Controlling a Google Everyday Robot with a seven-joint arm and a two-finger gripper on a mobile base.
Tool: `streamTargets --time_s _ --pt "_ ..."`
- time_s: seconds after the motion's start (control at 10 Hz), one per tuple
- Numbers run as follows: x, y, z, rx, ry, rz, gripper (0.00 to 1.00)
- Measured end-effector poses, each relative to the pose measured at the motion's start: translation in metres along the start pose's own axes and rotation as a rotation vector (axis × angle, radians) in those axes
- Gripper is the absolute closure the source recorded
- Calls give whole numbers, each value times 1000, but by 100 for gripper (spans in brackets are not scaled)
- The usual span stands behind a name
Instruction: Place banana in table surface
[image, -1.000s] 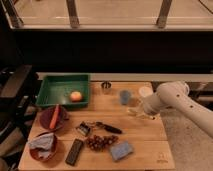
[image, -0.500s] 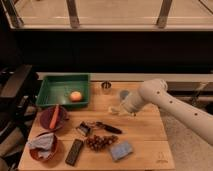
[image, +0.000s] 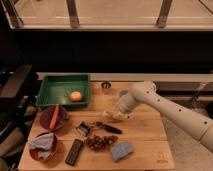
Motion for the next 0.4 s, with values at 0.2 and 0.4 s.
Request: streamTargets --time_s 0.2,0.4 --pt "3 -1 2 -20 -16 17 26" --pt "4 -1 2 -20 -16 18 26"
